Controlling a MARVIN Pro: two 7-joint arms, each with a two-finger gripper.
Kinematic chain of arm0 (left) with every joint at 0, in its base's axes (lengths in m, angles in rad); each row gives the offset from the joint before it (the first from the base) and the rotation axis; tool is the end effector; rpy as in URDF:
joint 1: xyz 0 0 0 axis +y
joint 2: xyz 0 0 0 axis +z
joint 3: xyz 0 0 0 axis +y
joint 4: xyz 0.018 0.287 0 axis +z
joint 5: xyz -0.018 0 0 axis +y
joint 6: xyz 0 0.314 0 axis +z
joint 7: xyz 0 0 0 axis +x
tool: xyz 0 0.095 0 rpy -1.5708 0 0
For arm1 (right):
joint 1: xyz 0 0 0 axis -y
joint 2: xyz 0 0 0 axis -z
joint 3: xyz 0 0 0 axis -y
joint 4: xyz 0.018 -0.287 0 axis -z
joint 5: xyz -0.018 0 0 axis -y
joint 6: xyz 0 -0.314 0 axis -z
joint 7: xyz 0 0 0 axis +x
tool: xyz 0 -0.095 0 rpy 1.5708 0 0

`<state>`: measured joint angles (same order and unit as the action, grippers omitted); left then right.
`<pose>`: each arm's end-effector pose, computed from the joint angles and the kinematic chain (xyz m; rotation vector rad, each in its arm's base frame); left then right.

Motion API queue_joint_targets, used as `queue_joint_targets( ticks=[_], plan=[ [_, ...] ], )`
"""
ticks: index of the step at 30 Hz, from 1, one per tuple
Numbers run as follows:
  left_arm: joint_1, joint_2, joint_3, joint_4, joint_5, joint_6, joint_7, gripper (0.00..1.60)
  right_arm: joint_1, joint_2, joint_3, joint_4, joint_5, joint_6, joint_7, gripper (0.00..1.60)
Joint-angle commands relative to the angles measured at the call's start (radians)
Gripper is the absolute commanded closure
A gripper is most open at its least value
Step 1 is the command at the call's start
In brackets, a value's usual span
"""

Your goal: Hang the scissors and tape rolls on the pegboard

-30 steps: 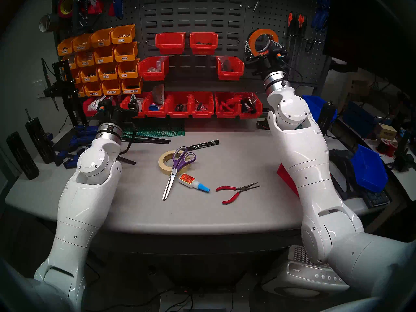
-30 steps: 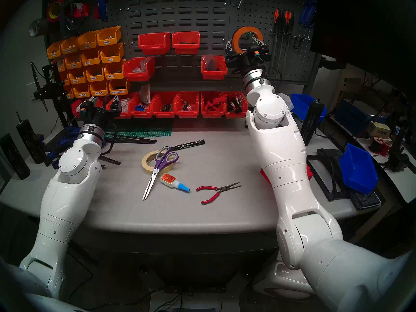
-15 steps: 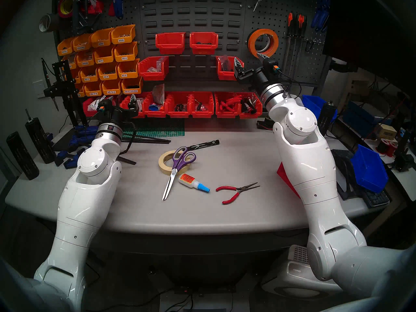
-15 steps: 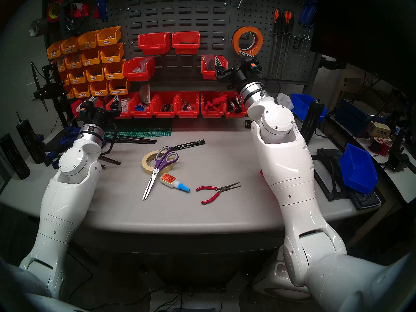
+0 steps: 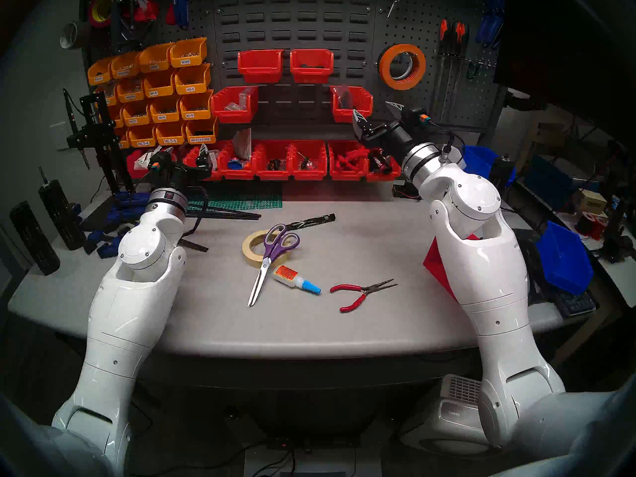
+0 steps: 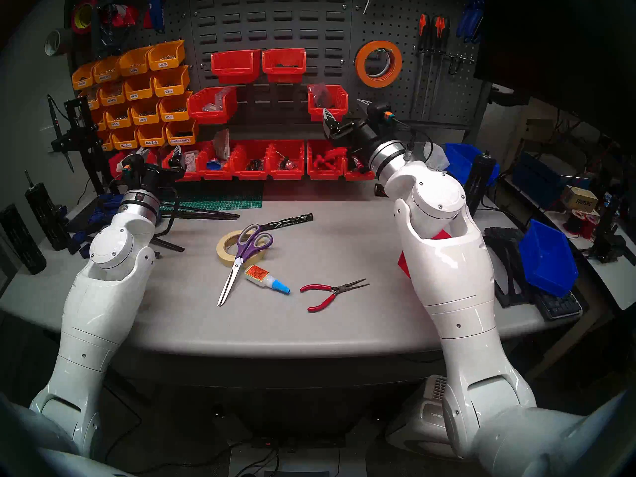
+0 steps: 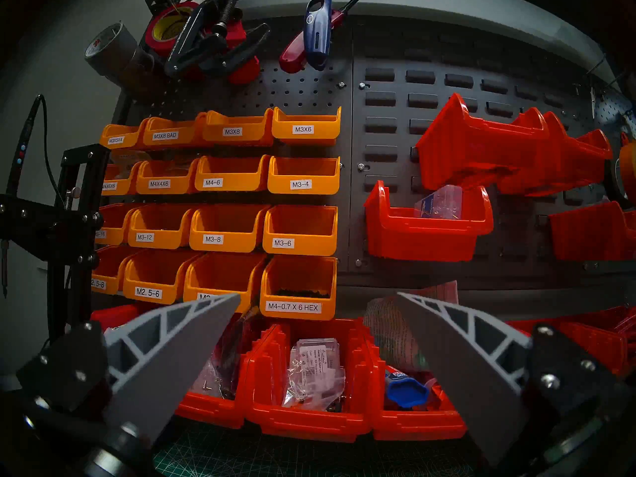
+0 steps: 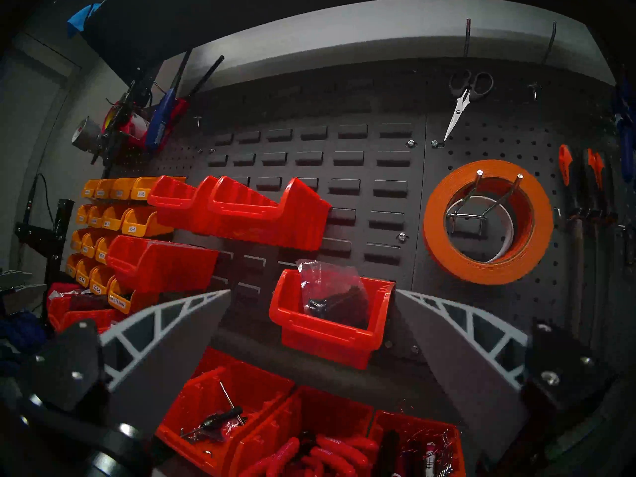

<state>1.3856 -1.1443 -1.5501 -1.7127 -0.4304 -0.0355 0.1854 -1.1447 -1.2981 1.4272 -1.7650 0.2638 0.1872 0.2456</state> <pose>0.4589 0.1118 -0.1434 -1.7813 -0.1483 -2.5198 0.4794 0.0196 -0.0586 -1.5989 -0.5377 -2.3765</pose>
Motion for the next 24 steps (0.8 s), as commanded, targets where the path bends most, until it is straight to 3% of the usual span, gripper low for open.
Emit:
queue_joint_targets(
  ticks=[1,24],
  plan=[
    [-0.034,0.0,-0.009,-0.029,0.002,-0.015,0.002,0.0,0.005,-0.003,0.017,-0.068,-0.005,0.03,-0.03,0.0],
    [-0.034,0.0,-0.009,-0.029,0.002,-0.015,0.003,0.0,-0.013,-0.024,0.012,-0.066,-0.022,0.014,-0.077,0.0]
  ],
)
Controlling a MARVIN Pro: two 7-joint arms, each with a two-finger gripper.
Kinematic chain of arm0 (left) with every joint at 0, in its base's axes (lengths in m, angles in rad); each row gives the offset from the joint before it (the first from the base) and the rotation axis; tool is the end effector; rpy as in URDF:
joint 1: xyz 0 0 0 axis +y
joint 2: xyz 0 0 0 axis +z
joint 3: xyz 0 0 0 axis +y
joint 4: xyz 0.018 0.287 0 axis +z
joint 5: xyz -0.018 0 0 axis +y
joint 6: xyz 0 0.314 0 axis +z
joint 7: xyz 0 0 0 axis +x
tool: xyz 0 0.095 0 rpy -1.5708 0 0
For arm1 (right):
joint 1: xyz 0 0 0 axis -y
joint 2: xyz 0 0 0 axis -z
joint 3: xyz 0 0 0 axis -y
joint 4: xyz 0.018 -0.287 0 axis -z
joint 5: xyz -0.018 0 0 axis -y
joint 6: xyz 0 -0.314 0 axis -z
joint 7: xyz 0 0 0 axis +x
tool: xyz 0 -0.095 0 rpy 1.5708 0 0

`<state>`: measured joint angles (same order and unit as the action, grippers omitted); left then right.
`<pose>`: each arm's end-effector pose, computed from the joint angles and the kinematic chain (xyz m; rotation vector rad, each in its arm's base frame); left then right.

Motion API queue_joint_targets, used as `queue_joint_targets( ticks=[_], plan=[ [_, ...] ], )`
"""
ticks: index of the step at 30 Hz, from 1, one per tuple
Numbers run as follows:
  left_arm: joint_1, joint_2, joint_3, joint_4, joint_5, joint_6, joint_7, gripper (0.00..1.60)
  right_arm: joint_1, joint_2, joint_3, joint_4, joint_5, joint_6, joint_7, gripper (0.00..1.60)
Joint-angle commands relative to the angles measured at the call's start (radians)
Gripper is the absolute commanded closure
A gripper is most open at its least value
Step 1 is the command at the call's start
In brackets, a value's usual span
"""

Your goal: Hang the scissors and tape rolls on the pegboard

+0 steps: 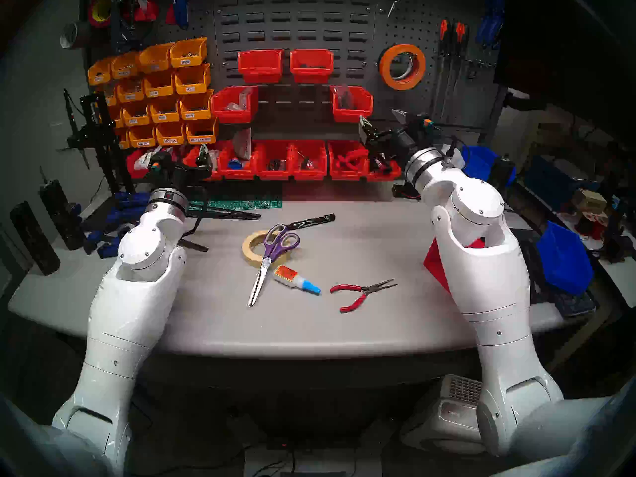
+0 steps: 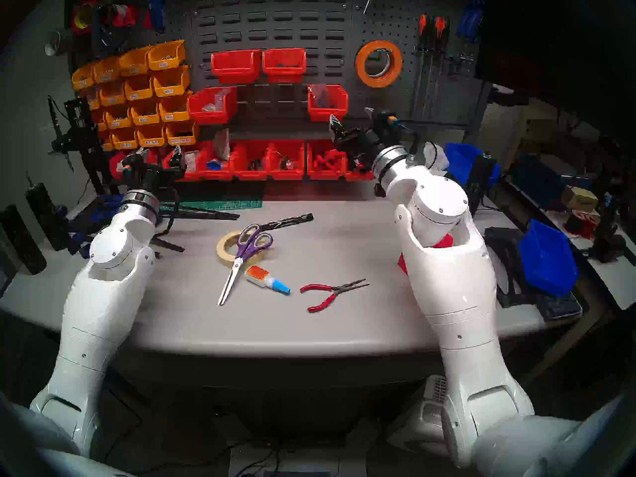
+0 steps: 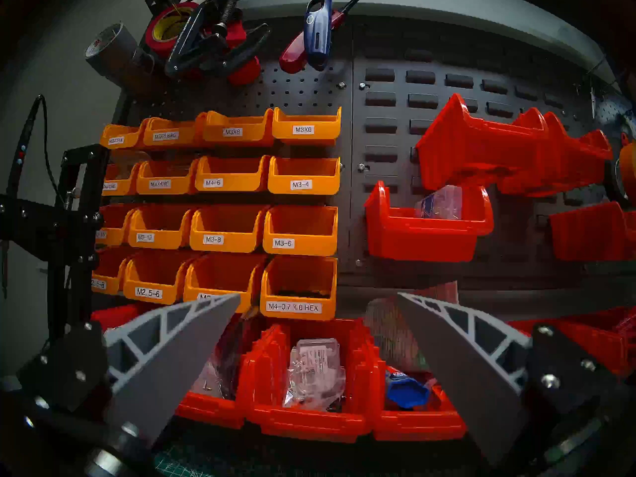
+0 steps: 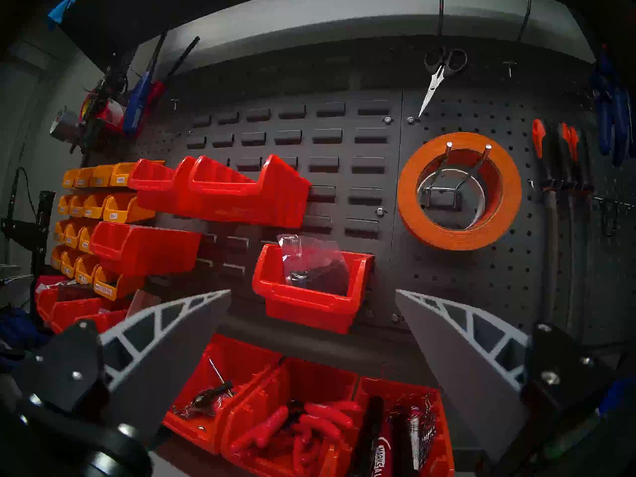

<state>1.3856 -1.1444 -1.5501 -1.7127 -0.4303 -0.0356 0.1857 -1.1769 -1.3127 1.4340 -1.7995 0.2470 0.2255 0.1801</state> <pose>0.4589 0.1118 -0.1434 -1.7811 -0.1487 -2.5197 0.4742 0.0178 -0.0638 -1.6646 -0.4618 -2.3902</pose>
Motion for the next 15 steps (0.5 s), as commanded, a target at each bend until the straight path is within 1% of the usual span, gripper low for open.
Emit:
queue_joint_targets(
  ticks=[1,8,15],
  plan=[
    [-0.034,0.0,-0.009,-0.029,0.002,-0.015,0.002,0.0,0.018,-0.01,0.005,-0.032,-0.008,-0.025,-0.014,0.0],
    [-0.034,0.0,-0.009,-0.029,0.002,-0.015,0.002,0.0,0.015,-0.015,0.005,-0.035,-0.018,-0.022,-0.024,0.0],
    [-0.034,0.0,-0.009,-0.029,0.002,-0.015,0.002,0.0,0.011,-0.02,0.007,-0.039,-0.017,-0.003,-0.031,0.0]
  ],
)
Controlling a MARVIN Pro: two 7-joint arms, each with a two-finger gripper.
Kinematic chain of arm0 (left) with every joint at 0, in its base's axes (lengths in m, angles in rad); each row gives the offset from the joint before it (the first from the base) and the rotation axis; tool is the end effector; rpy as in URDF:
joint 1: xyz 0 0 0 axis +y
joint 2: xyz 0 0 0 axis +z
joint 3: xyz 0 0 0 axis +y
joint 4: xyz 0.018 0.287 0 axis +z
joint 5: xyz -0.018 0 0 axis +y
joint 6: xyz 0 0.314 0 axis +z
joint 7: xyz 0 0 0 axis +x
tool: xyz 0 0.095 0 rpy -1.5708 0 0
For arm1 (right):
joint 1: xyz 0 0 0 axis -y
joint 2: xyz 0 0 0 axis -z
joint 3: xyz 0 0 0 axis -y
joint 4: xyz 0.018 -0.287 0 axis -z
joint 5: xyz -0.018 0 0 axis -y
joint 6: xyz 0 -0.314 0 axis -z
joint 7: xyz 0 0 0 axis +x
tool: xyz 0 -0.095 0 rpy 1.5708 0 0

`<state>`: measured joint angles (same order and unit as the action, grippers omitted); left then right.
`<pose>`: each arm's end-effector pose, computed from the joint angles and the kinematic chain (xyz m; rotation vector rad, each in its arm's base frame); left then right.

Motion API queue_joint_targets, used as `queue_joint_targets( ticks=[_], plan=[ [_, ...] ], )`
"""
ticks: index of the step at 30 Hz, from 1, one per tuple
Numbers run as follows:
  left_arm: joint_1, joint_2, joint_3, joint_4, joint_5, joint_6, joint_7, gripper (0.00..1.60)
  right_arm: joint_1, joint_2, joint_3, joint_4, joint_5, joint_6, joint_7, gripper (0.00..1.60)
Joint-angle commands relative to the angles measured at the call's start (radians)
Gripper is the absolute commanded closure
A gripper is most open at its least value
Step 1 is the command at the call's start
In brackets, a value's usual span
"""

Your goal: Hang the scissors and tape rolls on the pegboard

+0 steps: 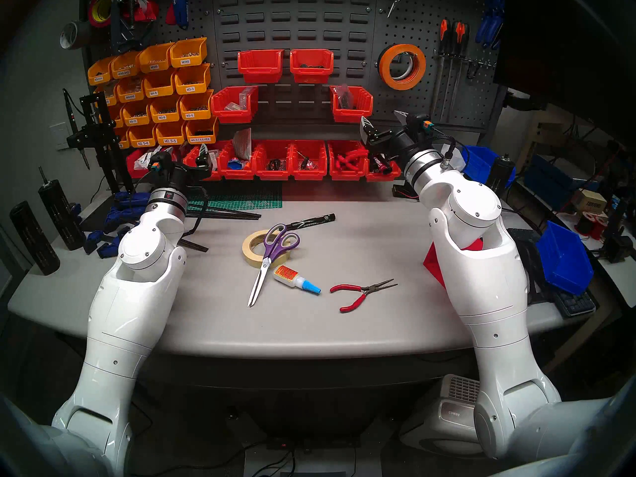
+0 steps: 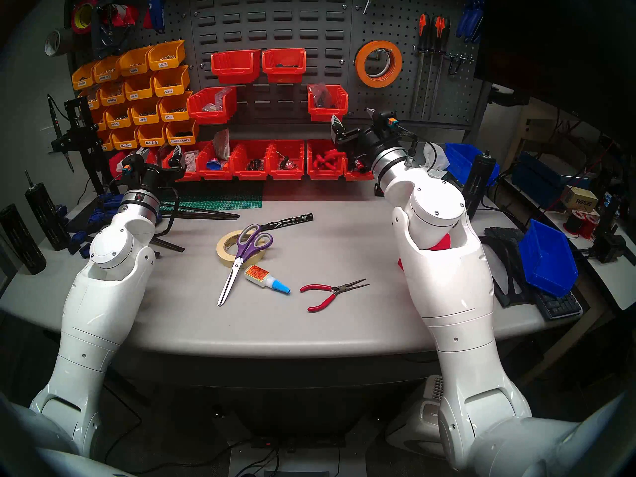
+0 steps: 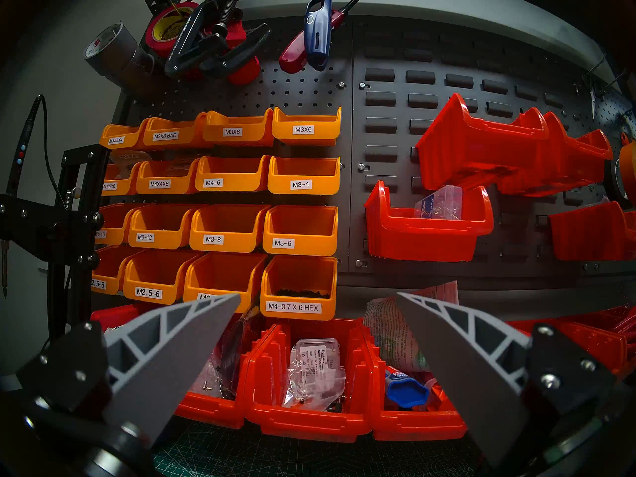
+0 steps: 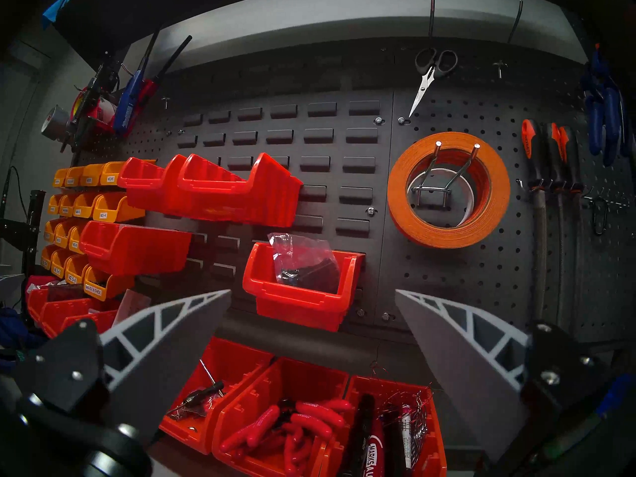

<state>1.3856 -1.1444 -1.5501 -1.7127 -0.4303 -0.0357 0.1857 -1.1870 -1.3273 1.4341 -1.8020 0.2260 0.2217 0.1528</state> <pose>0.4589 0.1118 -0.1434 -1.7810 -0.1487 -2.5198 0.4739 0.0187 -0.0670 -1.6801 -0.4313 -2.4110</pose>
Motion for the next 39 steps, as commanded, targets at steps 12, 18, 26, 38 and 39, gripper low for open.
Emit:
queue_joint_targets(
  ticks=[12,18,26,38,39],
  plan=[
    [-0.034,0.0,-0.009,-0.029,0.002,-0.015,0.002,0.0,0.021,-0.007,0.008,-0.038,0.002,0.003,-0.005,0.0],
    [-0.034,0.0,-0.009,-0.029,0.002,-0.015,0.002,0.0,0.021,-0.008,0.008,-0.038,0.002,0.004,-0.005,0.0],
    [-0.034,0.0,-0.009,-0.029,0.002,-0.015,0.002,0.0,0.021,-0.008,0.008,-0.038,0.002,0.004,-0.006,0.0],
    [-0.014,0.008,-0.021,-0.042,-0.004,-0.035,-0.009,0.0,0.021,-0.008,0.008,-0.038,0.002,0.004,-0.006,0.0],
    [-0.013,0.009,-0.022,-0.042,-0.004,-0.035,-0.009,0.0,0.02,-0.008,0.008,-0.038,0.002,0.005,-0.006,0.0]
  ],
)
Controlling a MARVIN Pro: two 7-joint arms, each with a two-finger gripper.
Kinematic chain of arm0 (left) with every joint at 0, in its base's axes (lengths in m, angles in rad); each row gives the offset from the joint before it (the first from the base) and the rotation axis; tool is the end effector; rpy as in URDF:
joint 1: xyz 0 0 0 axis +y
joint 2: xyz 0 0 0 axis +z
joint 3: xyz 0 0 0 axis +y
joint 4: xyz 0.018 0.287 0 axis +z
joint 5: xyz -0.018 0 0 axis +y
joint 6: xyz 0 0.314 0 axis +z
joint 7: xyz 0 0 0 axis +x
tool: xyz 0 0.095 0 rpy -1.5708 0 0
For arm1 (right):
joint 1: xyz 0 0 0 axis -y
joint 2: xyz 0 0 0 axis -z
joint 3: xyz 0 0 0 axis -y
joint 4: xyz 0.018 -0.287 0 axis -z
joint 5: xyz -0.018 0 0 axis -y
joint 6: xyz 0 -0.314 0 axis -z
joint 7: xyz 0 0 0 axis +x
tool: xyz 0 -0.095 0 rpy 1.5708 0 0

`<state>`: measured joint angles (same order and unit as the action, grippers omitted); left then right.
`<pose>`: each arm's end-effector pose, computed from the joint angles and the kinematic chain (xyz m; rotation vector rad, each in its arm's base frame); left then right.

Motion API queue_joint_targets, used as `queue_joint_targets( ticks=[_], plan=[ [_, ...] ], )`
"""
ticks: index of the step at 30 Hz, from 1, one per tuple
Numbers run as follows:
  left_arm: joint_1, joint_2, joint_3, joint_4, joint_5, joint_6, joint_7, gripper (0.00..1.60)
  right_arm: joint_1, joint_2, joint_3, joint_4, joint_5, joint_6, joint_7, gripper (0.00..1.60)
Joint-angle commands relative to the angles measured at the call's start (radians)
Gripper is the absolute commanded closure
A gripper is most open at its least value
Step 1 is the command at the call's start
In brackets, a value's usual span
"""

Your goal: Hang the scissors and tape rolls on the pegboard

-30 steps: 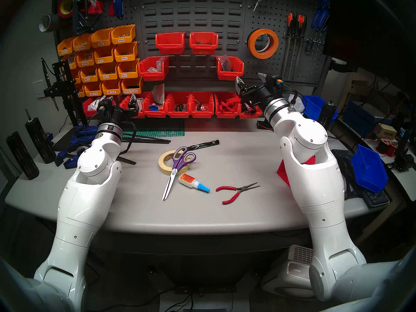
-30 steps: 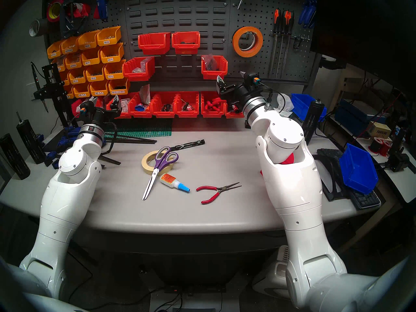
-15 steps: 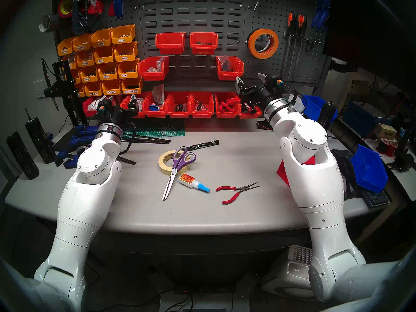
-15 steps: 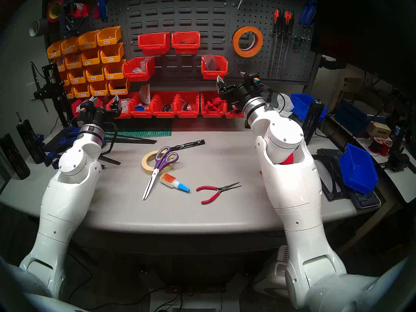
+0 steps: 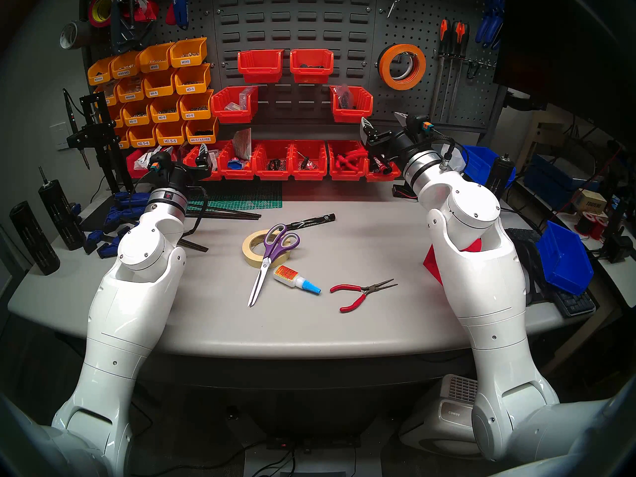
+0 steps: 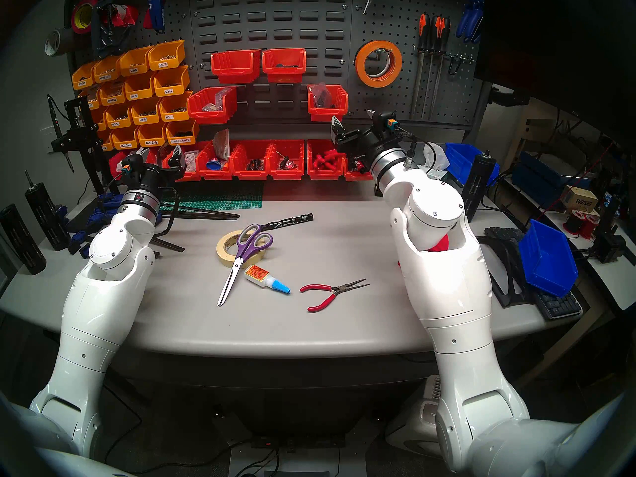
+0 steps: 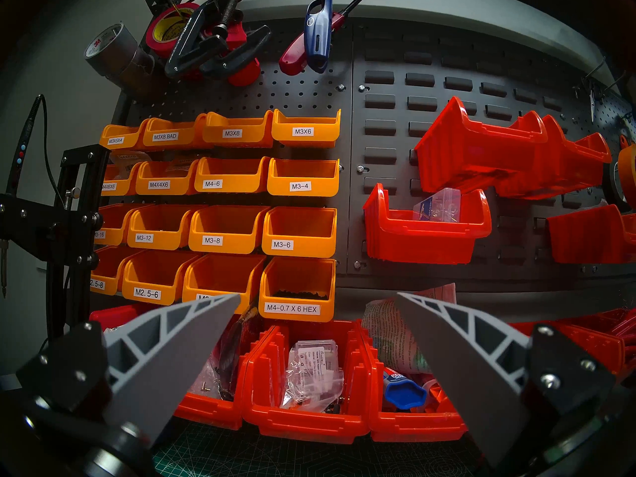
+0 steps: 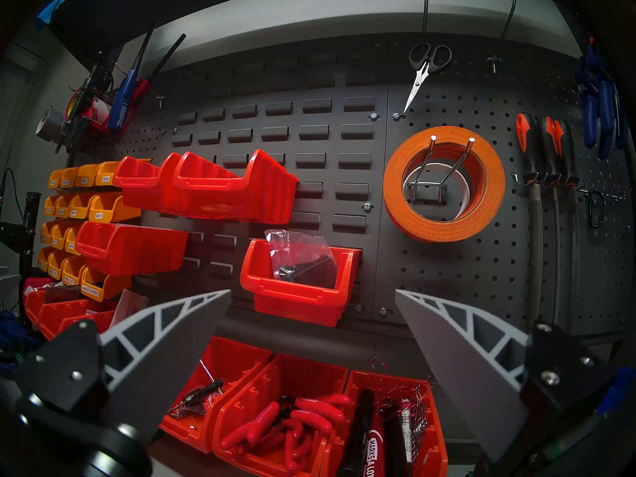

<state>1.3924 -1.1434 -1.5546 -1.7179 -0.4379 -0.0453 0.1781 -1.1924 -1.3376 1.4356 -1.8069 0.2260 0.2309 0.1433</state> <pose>0.4570 0.1122 -0.1430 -1.7756 -0.1490 -2.5350 0.4731 0.0201 -0.0682 -1.6892 -0.4102 -2.4042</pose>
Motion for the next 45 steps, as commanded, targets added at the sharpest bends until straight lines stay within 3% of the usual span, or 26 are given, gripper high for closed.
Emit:
queue_joint_targets(
  ticks=[1,45],
  plan=[
    [-0.019,0.009,-0.018,-0.038,0.004,-0.025,-0.002,0.0,0.026,0.002,0.007,-0.034,0.002,-0.005,0.004,0.0],
    [0.058,0.028,-0.047,-0.106,-0.018,0.019,-0.011,0.0,0.026,0.0,0.009,-0.034,0.001,-0.003,0.006,0.0]
  ],
)
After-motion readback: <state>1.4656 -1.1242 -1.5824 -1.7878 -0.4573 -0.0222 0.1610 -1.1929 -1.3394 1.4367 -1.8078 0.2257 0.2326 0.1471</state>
